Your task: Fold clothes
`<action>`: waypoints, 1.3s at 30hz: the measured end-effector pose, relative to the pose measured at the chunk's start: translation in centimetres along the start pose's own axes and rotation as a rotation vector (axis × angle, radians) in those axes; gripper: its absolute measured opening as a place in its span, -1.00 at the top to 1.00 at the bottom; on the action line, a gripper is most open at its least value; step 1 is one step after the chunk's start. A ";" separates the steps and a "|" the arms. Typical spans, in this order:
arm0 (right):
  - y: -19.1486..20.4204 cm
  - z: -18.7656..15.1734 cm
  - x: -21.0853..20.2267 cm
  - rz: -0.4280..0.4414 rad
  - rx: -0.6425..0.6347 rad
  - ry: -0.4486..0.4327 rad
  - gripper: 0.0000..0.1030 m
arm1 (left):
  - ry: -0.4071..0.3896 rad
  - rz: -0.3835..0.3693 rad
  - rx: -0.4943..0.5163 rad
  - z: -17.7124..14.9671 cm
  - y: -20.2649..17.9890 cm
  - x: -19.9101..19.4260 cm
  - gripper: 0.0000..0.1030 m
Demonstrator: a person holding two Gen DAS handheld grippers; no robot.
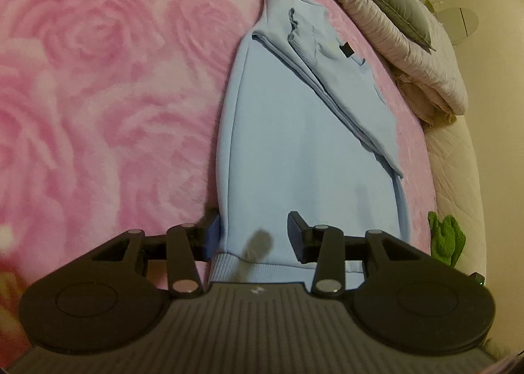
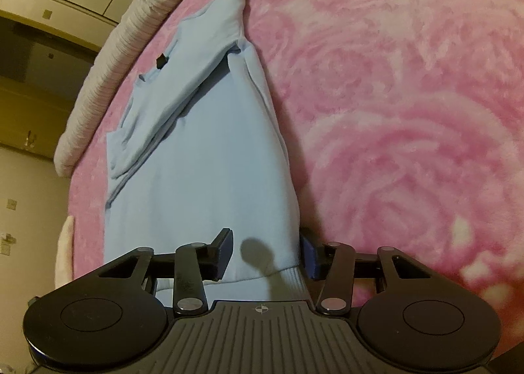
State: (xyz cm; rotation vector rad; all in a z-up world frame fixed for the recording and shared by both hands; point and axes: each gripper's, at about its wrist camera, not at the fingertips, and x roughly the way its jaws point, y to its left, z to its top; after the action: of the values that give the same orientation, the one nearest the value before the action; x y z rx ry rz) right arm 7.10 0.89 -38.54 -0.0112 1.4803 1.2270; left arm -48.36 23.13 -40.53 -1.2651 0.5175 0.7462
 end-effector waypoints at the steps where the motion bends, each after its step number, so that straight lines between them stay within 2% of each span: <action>1: -0.2 -0.1 -0.1 0.003 0.004 0.002 0.23 | -0.002 0.014 0.010 0.0 0.0 0.0 0.48; 2: -0.4 -0.1 -0.2 0.003 0.010 0.003 0.38 | -0.003 0.030 0.022 -0.1 -0.1 0.0 0.68; 3: -0.7 -0.1 -0.3 -0.001 0.022 0.002 0.55 | -0.003 0.046 0.034 -0.2 -0.1 0.1 0.79; 4: -0.8 -0.1 -0.4 -0.003 0.026 0.001 0.62 | 0.000 0.058 0.047 -0.3 -0.1 0.1 0.89; 7: 0.0 -0.2 -1.5 0.010 -0.007 -0.011 0.77 | -0.002 0.055 0.075 -0.2 -0.3 -0.6 0.91; 10: 0.7 -0.2 -2.6 0.023 -0.041 -0.023 0.80 | -0.024 0.051 0.110 -0.2 -0.7 -1.8 0.94; 14: 1.8 -0.2 -4.1 0.041 -0.086 -0.039 0.82 | -0.070 0.000 0.114 -0.4 -1.1 -4.6 0.97; 18: 2.4 -1.0 -5.7 0.047 -0.112 -0.036 0.83 | -0.077 -0.009 0.132 -1.7 -1.9 -6.7 0.97; 23: 1.9 -3.8 -7.9 0.022 -0.090 0.021 0.83 | -0.026 0.020 0.089 -6.4 -1.4 -9.2 0.97; 27: 0.2 -8.3 -9.4 -0.023 -0.006 0.112 0.83 | 0.010 0.066 -0.013 -11.1 -0.4 -11.4 0.97; 30: -0.3 -10.5 -10.3 -0.044 0.044 0.168 0.83 | 0.020 0.083 -0.078 -12.9 -0.4 -12.5 0.97; 32: 0.0 -10.4 -10.9 -0.038 0.057 0.169 0.83 | 0.005 0.061 -0.089 -12.4 -1.2 -12.9 0.98; 34: 1.1 -8.9 -11.4 -0.009 0.041 0.148 0.83 | -0.011 0.038 -0.057 -10.6 -2.5 -12.8 0.98; 39: 5.2 -2.9 -11.8 0.064 -0.060 0.042 0.83 | -0.098 -0.055 0.031 -2.8 -5.9 -10.7 0.98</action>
State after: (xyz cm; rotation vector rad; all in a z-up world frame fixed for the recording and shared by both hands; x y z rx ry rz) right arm 5.96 -5.66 -27.09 -0.0308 1.4894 1.3295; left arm -50.92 17.46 -29.71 -1.2034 0.4119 0.7472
